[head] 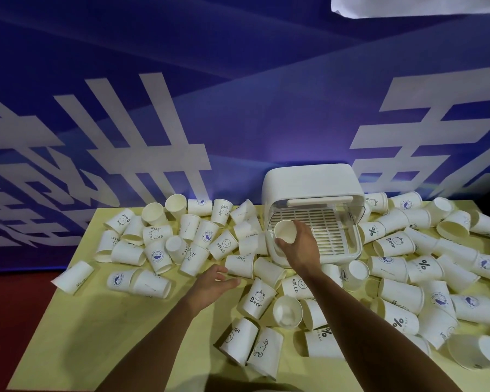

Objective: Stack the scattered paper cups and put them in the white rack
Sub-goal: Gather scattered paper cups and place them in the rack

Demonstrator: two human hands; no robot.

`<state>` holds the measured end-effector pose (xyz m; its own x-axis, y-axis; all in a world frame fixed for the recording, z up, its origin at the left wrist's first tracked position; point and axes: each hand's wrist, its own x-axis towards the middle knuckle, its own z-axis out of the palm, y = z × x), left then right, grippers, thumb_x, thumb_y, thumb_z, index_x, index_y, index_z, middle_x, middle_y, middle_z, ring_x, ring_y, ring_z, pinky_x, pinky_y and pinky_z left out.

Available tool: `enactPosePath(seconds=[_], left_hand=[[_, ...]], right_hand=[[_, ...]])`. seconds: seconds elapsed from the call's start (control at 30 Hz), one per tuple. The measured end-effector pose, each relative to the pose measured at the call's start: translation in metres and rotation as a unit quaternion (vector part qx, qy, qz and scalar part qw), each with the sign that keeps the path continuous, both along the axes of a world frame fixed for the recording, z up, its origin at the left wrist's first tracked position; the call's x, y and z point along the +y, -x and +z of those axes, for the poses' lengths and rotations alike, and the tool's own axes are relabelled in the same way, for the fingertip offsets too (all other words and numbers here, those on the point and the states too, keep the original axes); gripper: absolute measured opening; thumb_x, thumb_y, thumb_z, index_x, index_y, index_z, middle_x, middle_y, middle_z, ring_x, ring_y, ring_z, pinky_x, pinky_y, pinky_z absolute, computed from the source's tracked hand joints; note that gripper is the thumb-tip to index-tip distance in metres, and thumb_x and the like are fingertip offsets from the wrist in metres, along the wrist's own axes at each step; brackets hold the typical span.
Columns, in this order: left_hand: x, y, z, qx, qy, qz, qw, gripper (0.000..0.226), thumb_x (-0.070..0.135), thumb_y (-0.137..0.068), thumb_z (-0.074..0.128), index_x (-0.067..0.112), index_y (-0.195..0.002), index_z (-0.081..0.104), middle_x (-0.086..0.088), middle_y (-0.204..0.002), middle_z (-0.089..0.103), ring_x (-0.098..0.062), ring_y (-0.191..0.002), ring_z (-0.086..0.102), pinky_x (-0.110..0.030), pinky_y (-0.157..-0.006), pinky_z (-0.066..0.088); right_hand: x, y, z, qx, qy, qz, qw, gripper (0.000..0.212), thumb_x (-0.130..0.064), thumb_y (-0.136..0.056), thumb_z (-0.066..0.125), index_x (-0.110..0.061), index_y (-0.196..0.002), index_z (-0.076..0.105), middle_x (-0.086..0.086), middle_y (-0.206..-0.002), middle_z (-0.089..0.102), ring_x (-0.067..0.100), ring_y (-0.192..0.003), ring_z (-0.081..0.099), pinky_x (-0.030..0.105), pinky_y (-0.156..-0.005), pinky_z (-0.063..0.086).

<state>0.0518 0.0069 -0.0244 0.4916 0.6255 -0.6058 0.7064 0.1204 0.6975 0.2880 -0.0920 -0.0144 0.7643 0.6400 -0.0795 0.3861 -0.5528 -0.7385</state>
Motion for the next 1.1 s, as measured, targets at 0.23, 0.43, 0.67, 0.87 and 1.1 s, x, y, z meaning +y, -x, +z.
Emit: enactPosePath(seconds=[0.23, 0.43, 0.67, 0.87, 1.1], left_hand=[[0.000, 0.001, -0.007, 0.000, 0.003, -0.003, 1.000, 0.057, 0.054, -0.075, 0.077, 0.029, -0.121, 0.056, 0.005, -0.118, 0.060, -0.009, -0.108, 0.059, -0.030, -0.090, 0.050], [-0.001, 0.002, -0.007, 0.001, 0.002, 0.000, 1.000, 0.057, 0.054, -0.076, 0.077, 0.029, -0.122, 0.056, 0.007, -0.118, 0.059, -0.009, -0.109, 0.059, -0.030, -0.091, 0.050], [0.003, 0.014, 0.000, 0.000, -0.007, 0.031, 1.000, 0.051, 0.049, -0.080, 0.076, 0.027, -0.122, 0.056, 0.005, -0.118, 0.059, -0.008, -0.105, 0.059, -0.024, -0.082, 0.046], [0.021, 0.058, -0.002, 0.012, -0.029, 0.115, 0.993, 0.051, 0.043, -0.081, 0.078, 0.018, -0.120, 0.056, 0.000, -0.116, 0.061, -0.012, -0.099, 0.061, -0.018, -0.071, 0.045], [0.047, 0.127, -0.016, 0.040, -0.049, 0.202, 0.977, 0.048, 0.034, -0.081, 0.080, 0.011, -0.117, 0.058, -0.005, -0.111, 0.061, -0.013, -0.090, 0.058, -0.016, -0.070, 0.042]], right_hand=[[-0.001, 0.001, -0.002, 0.006, -0.005, -0.005, 1.000, 0.072, -0.033, -0.081, 0.081, -0.012, -0.141, 0.048, 0.005, -0.141, 0.053, 0.024, -0.128, 0.049, 0.038, -0.107, 0.043], [-0.012, 0.015, -0.005, -0.168, -0.011, 0.034, 0.985, 0.060, -0.030, -0.084, 0.074, -0.010, -0.137, 0.051, 0.009, -0.139, 0.054, 0.029, -0.128, 0.049, 0.044, -0.109, 0.039], [0.015, 0.041, -0.007, -0.171, -0.016, 0.139, 0.975, 0.050, -0.027, -0.083, 0.073, -0.010, -0.127, 0.058, 0.008, -0.123, 0.063, 0.029, -0.113, 0.058, 0.039, -0.099, 0.045], [0.041, 0.087, -0.020, -0.135, 0.027, 0.205, 0.969, 0.055, -0.035, -0.085, 0.071, -0.012, -0.133, 0.056, 0.008, -0.129, 0.062, 0.028, -0.117, 0.057, 0.039, -0.101, 0.044], [0.075, 0.147, -0.033, -0.105, 0.059, 0.286, 0.951, 0.057, -0.039, -0.088, 0.068, -0.014, -0.138, 0.053, 0.006, -0.134, 0.060, 0.025, -0.122, 0.055, 0.034, -0.105, 0.040]])
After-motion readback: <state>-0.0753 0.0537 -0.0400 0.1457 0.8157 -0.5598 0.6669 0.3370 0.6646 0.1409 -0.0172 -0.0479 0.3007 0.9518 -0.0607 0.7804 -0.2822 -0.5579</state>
